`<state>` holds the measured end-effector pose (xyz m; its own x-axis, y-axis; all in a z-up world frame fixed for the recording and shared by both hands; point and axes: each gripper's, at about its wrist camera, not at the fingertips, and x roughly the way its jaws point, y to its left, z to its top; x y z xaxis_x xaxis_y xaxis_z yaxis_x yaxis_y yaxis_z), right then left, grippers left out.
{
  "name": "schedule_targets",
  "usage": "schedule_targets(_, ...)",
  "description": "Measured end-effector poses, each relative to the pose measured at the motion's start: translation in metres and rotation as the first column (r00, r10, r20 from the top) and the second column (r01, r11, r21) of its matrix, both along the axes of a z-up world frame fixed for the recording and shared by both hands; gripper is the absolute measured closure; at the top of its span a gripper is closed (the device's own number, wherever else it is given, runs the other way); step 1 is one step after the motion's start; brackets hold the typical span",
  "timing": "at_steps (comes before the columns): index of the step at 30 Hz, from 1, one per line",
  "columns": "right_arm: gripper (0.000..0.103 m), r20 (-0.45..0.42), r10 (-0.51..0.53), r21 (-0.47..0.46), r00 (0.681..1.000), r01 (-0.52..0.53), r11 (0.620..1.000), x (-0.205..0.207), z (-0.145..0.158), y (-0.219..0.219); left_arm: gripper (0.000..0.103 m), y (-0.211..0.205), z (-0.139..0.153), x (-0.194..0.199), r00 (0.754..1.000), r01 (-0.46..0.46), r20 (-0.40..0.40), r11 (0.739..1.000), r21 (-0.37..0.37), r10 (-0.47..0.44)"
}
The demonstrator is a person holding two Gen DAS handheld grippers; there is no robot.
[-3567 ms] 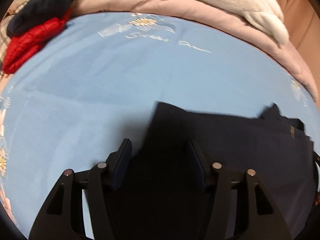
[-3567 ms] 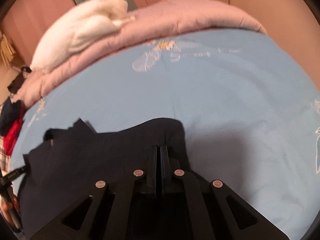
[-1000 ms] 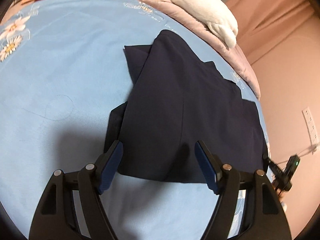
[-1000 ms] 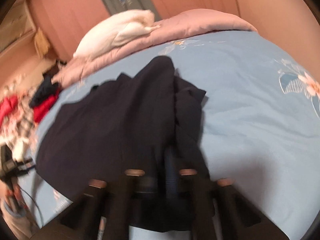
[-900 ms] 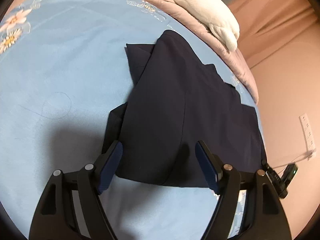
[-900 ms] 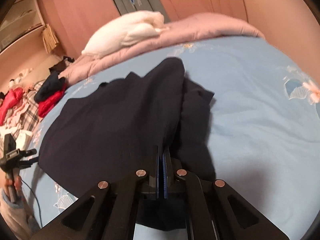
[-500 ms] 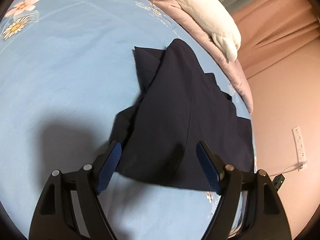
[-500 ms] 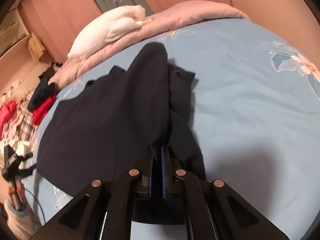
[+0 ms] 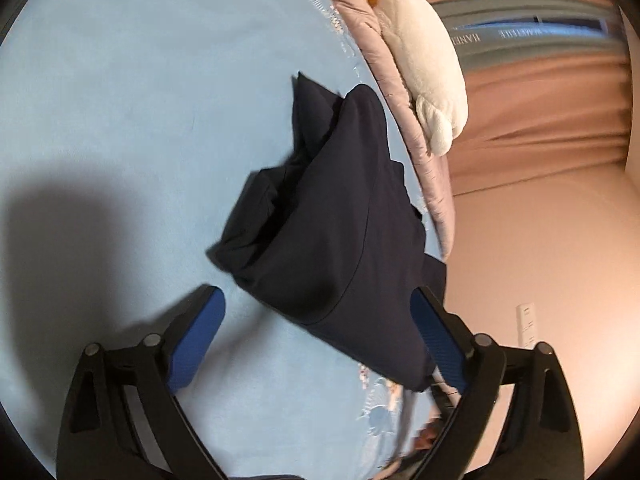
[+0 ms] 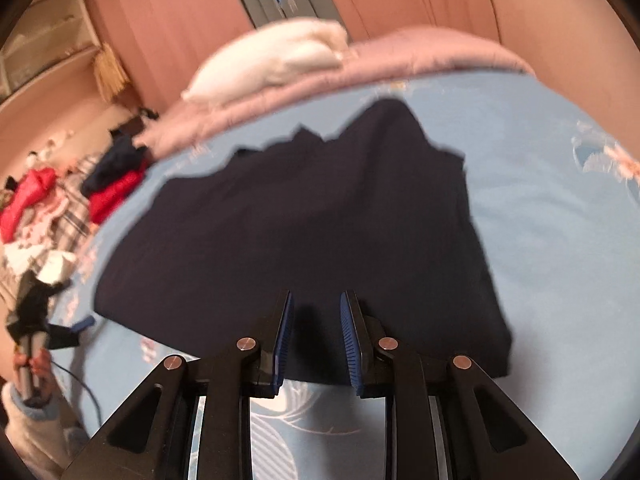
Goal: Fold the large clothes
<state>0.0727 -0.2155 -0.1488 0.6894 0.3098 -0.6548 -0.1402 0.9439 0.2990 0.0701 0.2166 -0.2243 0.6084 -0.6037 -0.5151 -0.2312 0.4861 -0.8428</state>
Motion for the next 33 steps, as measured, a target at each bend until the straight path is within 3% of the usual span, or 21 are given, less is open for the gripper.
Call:
schedule_targets(4,0.079,-0.033,-0.026,0.032,0.999,0.027,0.999,0.008,-0.020,-0.004,0.004,-0.001,-0.002,0.005,1.000,-0.011,0.005,1.000,-0.011,0.011)
schedule_targets(7,0.079,-0.038,-0.035,0.066,0.999,0.037,0.997,0.005,-0.019,-0.008,0.001,-0.001,-0.001,0.018,1.000,0.000,0.004,1.000,-0.028,0.000)
schedule_targets(17,0.077,0.017,0.017,0.018,1.000,-0.017,1.000,-0.003,0.006,0.013,0.001,-0.005,-0.005,0.072,0.985,0.170,-0.008,0.981,-0.090,-0.171)
schedule_targets(24,0.076,0.033,0.075,0.021,0.997,-0.076,0.997,0.010,0.008,0.036,0.001,0.001,-0.012,0.111,0.953,0.294,-0.004,0.930,-0.221,-0.303)
schedule_targets(33,0.076,0.037,0.149,-0.006,0.988,-0.149,0.989,0.021,0.007,0.067,0.001,-0.020,-0.006,0.149,0.911,0.398,-0.042,0.903,-0.161,-0.410)
